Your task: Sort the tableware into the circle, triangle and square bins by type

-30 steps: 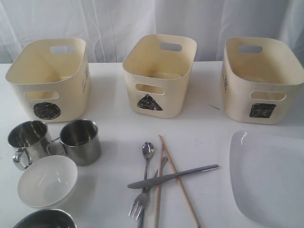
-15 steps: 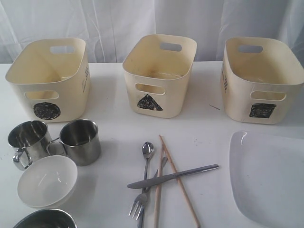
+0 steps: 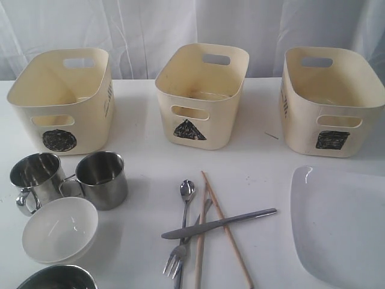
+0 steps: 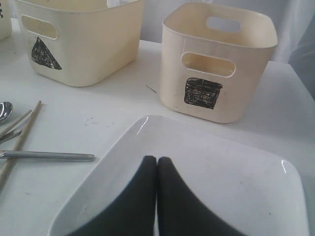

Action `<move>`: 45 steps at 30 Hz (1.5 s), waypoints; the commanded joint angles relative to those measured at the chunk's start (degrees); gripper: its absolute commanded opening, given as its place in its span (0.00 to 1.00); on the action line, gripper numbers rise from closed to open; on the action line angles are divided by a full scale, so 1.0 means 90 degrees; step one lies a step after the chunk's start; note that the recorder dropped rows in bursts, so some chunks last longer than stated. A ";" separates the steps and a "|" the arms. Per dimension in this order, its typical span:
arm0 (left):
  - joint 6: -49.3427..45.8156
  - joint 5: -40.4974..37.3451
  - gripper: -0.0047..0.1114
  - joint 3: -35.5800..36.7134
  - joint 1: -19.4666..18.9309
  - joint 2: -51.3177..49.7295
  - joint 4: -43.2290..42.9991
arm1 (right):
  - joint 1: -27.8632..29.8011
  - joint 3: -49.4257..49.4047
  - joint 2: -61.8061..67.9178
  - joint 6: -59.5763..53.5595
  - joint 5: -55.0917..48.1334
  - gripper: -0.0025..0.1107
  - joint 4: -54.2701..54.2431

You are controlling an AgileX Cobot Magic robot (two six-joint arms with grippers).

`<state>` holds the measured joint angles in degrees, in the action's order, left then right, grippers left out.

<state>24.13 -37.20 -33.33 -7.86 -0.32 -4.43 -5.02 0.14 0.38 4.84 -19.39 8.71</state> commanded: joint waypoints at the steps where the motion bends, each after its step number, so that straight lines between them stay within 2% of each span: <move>1: 0.0322 0.0395 0.04 0.0242 -0.0005 0.0036 0.0492 | 0.0046 -0.0016 -0.0042 0.0005 0.0019 0.02 -0.0008; 4: 0.0337 0.2277 0.04 0.0617 -0.0005 -0.0154 0.1083 | 0.0046 -0.0016 -0.0042 0.0005 0.0019 0.02 -0.0008; 5: 0.0337 0.2817 0.04 0.0736 -0.0005 -0.0386 0.1536 | 0.0046 -0.0016 -0.0042 0.0005 0.0019 0.02 -0.0008; 6: 0.0337 0.2971 0.04 0.0800 -0.0005 -0.0736 0.2055 | 0.0046 -0.0016 -0.0042 0.0005 0.0019 0.02 -0.0008; 11: -0.0176 0.1890 0.04 0.0813 -0.0005 -0.2819 0.2723 | 0.0046 -0.0016 -0.0042 0.0005 0.0019 0.02 -0.0008; 14: -0.0584 0.1913 0.04 0.0813 -0.0005 -0.3374 0.3112 | 0.0046 -0.0016 -0.0042 0.0005 0.0019 0.02 -0.0008; 18: -0.1113 0.2429 0.04 0.0813 -0.0005 -0.3272 0.3050 | 0.0046 -0.0016 -0.0042 0.0005 0.0019 0.02 -0.0008; 24: -0.1630 0.2206 0.04 0.0694 -0.0005 -0.2520 0.2960 | 0.0046 -0.0016 -0.0042 0.0005 0.0019 0.02 -0.0008; 25: -0.1783 0.2138 0.04 0.0664 -0.0005 -0.2464 0.2765 | 0.0046 -0.0016 -0.0042 0.0005 0.0019 0.02 -0.0008; 27: -0.1852 0.1315 0.04 0.0554 -0.0005 -0.2654 0.2206 | 0.0046 -0.0016 -0.0042 0.0005 0.0019 0.02 -0.0008; 29: -0.1855 0.0434 0.04 0.0540 -0.0005 -0.3233 0.2003 | 0.0046 -0.0016 -0.0042 0.0005 0.0019 0.02 -0.0008; 31: -0.2135 -0.0062 0.04 0.0601 -0.0005 -0.4132 0.2170 | 0.0046 -0.0016 -0.0042 0.0005 0.0019 0.02 -0.0008; 36: -0.3320 -0.0057 0.04 0.0309 -0.0005 -0.5751 0.3146 | 0.0046 -0.0016 -0.0042 0.0005 0.0019 0.02 -0.0008; 39: -0.3886 0.0167 0.13 0.0007 -0.0005 -0.6126 0.3398 | 0.0046 -0.0016 -0.0042 0.0005 0.0019 0.02 -0.0008; 41: -0.4106 0.0404 0.24 -0.0165 -0.0005 -0.6188 0.3398 | 0.0046 -0.0016 -0.0042 0.0005 0.0019 0.02 -0.0008; 42: -0.4201 0.0657 0.33 -0.0229 -0.0005 -0.6199 0.3398 | 0.0046 -0.0016 -0.0042 0.0005 0.0019 0.02 -0.0008; 45: -0.4185 0.1468 0.51 -0.0308 -0.0005 -0.6199 0.3655 | 0.0046 -0.0016 -0.0042 0.0005 0.0019 0.02 -0.0008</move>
<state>-12.58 -29.29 -35.25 -7.86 -56.06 25.29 -5.02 0.14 0.38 4.84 -19.39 8.71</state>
